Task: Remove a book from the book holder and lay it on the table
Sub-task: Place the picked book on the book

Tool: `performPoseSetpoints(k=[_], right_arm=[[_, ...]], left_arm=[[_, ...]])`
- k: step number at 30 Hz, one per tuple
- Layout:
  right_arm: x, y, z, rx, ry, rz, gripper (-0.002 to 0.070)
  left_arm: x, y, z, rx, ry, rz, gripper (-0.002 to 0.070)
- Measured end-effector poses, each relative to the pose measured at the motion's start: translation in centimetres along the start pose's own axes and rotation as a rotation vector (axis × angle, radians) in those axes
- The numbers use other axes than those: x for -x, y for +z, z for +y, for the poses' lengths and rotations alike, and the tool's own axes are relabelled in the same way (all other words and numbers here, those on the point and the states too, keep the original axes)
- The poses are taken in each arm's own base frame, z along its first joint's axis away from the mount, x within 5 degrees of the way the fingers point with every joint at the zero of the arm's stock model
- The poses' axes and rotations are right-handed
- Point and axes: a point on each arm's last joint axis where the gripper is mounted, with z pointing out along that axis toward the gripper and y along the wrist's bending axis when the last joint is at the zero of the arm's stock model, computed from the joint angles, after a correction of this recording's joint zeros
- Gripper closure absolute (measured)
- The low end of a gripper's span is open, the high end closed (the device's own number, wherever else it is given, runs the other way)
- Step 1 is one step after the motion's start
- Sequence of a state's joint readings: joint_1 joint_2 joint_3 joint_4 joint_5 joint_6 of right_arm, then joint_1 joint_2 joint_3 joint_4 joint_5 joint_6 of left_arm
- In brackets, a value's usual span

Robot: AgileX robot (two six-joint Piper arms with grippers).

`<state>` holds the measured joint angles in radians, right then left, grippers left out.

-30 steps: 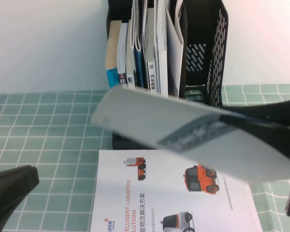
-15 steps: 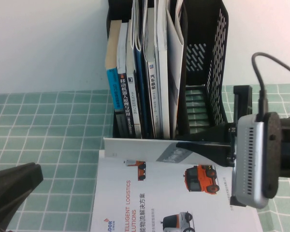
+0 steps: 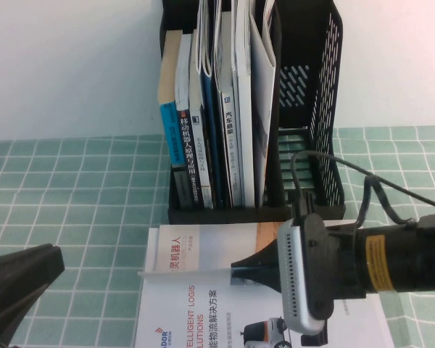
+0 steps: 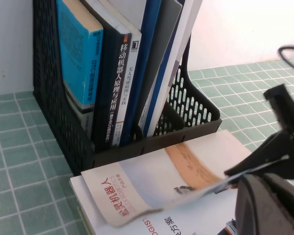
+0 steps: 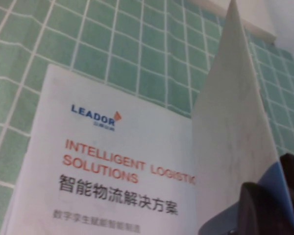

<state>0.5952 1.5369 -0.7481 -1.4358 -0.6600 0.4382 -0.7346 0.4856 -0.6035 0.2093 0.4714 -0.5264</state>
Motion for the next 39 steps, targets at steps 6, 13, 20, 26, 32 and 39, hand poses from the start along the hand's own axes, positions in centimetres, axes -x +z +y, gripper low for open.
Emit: performPoseSetpoints(k=[6, 13, 20, 26, 32, 39], right_arm=[[-1.0, 1.7, 1.1, 0.085, -0.001, -0.026, 0.0668], [-1.3, 2.1, 1.4, 0.109, -0.025, -0.036, 0.0668], [-1.4, 2.1, 1.4, 0.109, -0.069, -0.027, 0.0667], [-1.7, 2.4, 1.5, 0.121, -0.080, -0.002, 0.0533], [-2.1, 2.5, 1.7, 0.143, 0.065, 0.049, 0.0203], [-1.5, 2.0, 3.5, 0.353, 0.193, 0.003, 0.0130]], left_arm=[[0.0, 0.0, 0.0, -0.004, -0.009, 0.002, 0.0678], [-0.1, 0.0, 0.0, 0.000, -0.011, 0.010, 0.0678], [-0.1, 0.0, 0.0, 0.003, -0.011, 0.015, 0.0678], [-0.1, 0.0, 0.0, 0.001, -0.014, 0.016, 0.0678], [-0.2, 0.0, 0.0, 0.000, -0.024, 0.025, 0.0678], [-0.4, 0.0, 0.1, 0.008, -0.028, 0.041, 0.0678]])
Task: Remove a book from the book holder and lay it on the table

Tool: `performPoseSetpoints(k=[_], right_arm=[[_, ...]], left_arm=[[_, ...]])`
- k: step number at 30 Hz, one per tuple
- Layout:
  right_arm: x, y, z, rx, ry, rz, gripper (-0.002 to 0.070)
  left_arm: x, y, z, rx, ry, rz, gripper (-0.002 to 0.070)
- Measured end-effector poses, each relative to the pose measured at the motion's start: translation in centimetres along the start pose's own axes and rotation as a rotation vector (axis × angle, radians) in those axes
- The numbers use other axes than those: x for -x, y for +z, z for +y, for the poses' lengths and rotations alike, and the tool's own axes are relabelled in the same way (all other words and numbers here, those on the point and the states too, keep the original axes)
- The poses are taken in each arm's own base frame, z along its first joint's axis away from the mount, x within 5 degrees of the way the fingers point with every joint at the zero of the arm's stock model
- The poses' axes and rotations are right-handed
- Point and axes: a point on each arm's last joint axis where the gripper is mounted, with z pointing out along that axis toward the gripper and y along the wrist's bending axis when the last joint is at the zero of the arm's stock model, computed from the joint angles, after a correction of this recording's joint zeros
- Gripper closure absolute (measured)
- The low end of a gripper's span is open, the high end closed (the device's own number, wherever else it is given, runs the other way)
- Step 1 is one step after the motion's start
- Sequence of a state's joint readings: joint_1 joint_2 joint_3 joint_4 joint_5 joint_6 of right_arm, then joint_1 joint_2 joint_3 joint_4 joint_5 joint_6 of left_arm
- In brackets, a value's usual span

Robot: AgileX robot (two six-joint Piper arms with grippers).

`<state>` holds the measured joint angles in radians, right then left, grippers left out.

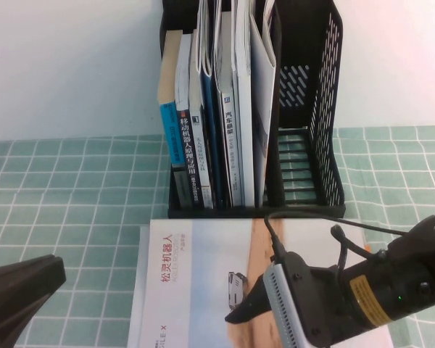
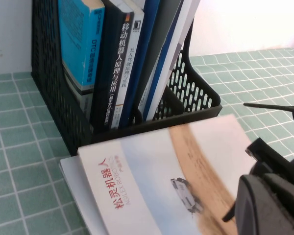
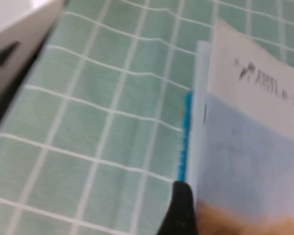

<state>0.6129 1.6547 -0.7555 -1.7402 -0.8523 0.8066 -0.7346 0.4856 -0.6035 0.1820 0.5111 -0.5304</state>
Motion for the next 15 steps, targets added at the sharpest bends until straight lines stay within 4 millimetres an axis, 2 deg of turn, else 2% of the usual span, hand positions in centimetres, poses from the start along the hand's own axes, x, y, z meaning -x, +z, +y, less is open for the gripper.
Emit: performPoseSetpoints(k=[6, 9, 11, 15], right_arm=[[0.6, -0.2, 0.8, 0.087, 0.075, -0.061, 0.0128], [1.5, -0.8, 0.4, 0.044, 0.051, -0.073, 0.0172], [2.5, -1.6, -0.4, -0.028, 0.007, -0.066, 0.0262], [6.0, -4.7, -3.0, -0.274, -0.138, -0.035, 0.0538]], left_arm=[[-0.1, 0.0, 0.0, 0.003, 0.000, 0.006, 0.0678], [-0.1, 0.0, 0.0, 0.003, 0.000, 0.006, 0.0678], [-0.1, 0.0, 0.0, 0.003, 0.000, 0.006, 0.0678], [0.0, 0.0, 0.0, 0.003, 0.010, -0.002, 0.0678]])
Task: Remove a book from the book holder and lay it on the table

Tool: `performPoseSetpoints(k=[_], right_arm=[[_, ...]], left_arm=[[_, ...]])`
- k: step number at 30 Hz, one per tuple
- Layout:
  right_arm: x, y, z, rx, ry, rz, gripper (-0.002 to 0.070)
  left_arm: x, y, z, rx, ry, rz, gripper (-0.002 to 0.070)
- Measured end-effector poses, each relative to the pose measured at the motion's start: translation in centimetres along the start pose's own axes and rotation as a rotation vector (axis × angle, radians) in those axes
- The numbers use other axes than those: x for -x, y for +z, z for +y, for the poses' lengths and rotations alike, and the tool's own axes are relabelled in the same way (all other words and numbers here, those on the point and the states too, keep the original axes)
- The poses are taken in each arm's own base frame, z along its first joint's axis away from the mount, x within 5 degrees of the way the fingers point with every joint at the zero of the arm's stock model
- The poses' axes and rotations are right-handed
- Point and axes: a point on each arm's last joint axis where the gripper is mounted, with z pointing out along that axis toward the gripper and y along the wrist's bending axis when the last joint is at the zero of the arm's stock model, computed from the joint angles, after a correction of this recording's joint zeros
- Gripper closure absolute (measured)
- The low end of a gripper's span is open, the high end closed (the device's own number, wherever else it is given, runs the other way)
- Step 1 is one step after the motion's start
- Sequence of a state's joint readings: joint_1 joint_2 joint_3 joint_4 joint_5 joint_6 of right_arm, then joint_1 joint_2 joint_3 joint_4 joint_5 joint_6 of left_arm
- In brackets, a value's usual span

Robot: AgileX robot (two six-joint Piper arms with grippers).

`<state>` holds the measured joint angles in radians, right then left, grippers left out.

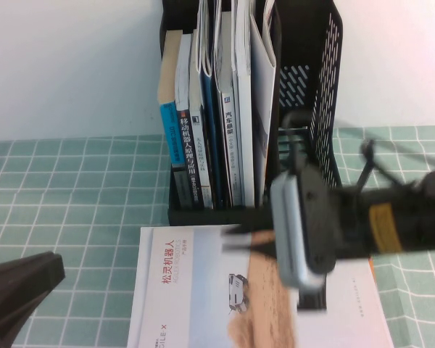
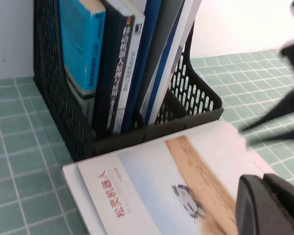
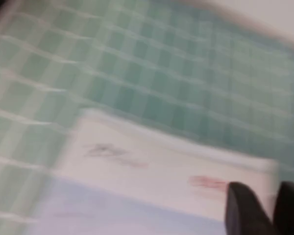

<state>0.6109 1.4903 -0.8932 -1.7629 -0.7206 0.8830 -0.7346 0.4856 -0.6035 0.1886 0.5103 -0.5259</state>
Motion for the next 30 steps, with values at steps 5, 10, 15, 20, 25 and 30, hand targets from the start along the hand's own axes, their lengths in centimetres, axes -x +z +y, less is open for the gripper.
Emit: performPoseSetpoints(k=[5, 10, 15, 20, 25, 30], right_arm=[[3.3, -5.1, -3.9, -0.435, -0.140, 0.119, 0.0657], [3.6, -11.0, -5.9, -0.879, -0.195, 0.392, 0.0671], [1.6, -14.9, -5.0, -0.983, -0.005, 0.776, 0.0676], [-0.3, -16.0, -1.6, -0.803, 0.307, 0.969, 0.0677], [-0.3, -17.4, 3.6, -0.691, 0.556, 0.840, 0.0677], [-0.4, -19.6, 9.4, -0.663, 0.686, 0.631, 0.0678]], left_arm=[[0.6, 0.0, -0.1, -0.013, 0.053, -0.069, 0.0678], [1.0, -0.1, -0.1, -0.006, 0.113, -0.116, 0.0678], [1.3, -0.1, 0.2, 0.032, 0.198, -0.143, 0.0678], [1.6, -0.1, 0.4, 0.067, 0.277, -0.164, 0.0678], [1.8, -0.2, 0.6, 0.104, 0.360, -0.189, 0.0678], [1.9, -0.2, 0.6, 0.100, 0.320, -0.204, 0.0678]])
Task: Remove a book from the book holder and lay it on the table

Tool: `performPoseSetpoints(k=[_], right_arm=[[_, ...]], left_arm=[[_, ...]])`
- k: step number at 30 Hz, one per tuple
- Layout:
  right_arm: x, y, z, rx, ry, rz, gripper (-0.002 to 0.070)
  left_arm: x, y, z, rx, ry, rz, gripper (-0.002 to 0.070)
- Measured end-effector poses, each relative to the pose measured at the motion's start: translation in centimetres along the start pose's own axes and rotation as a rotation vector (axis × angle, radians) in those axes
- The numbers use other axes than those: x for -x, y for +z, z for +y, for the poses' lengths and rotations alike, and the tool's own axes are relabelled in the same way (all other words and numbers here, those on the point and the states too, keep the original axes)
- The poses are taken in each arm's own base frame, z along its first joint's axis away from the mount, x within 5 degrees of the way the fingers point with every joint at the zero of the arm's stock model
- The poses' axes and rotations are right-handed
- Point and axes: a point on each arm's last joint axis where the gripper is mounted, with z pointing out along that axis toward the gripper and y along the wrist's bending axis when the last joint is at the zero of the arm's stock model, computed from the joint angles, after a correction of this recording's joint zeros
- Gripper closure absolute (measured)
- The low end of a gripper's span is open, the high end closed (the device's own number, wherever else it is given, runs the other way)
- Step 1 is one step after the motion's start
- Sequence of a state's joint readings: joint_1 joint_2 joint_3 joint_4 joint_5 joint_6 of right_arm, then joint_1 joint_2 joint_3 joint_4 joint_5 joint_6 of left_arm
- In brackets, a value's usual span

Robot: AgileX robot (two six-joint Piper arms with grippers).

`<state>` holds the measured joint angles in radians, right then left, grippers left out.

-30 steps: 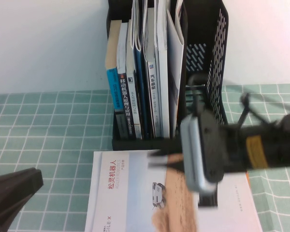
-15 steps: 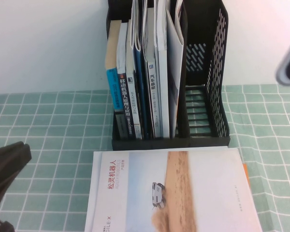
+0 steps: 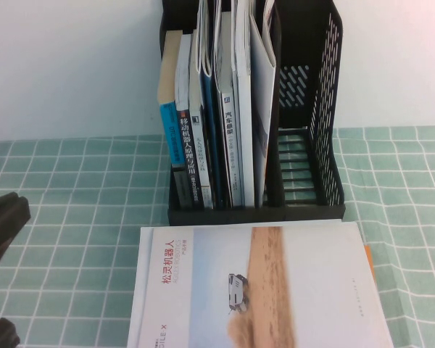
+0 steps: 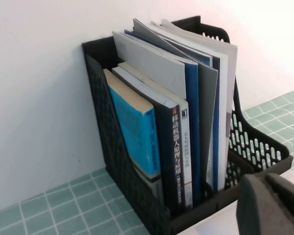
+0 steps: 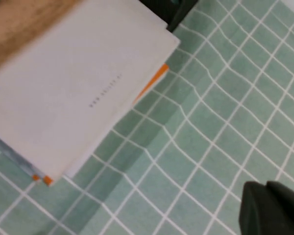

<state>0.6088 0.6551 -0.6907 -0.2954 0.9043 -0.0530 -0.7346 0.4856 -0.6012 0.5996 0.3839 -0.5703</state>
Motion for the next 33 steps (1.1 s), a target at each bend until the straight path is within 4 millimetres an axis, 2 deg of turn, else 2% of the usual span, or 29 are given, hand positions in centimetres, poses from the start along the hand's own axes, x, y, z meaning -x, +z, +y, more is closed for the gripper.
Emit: performPoseSetpoints(k=[3, 6, 12, 22, 33], right_arm=[[-2.9, -2.1, 0.8, 0.035, 0.068, -0.171, 0.0678], [-5.3, -3.0, 1.5, 0.046, 0.110, -0.334, 0.0678], [-8.3, -2.8, 2.3, 0.031, 0.131, -0.474, 0.0678], [-8.7, -1.4, 3.6, 0.094, 0.042, -0.518, 0.0678], [-8.5, -1.7, 4.5, 0.229, 0.134, -0.549, 0.0678]], left_arm=[[-0.5, 0.2, -0.1, -0.009, -0.039, 0.002, 0.0678], [-1.4, 0.7, -0.6, -0.052, -0.052, -0.017, 0.0678], [-3.6, 1.4, -1.9, -0.172, -0.031, -0.080, 0.0678], [-4.8, 2.9, -2.4, -0.197, -0.016, -0.018, 0.0678], [-5.1, 3.2, -2.5, -0.195, -0.014, 0.005, 0.0678]])
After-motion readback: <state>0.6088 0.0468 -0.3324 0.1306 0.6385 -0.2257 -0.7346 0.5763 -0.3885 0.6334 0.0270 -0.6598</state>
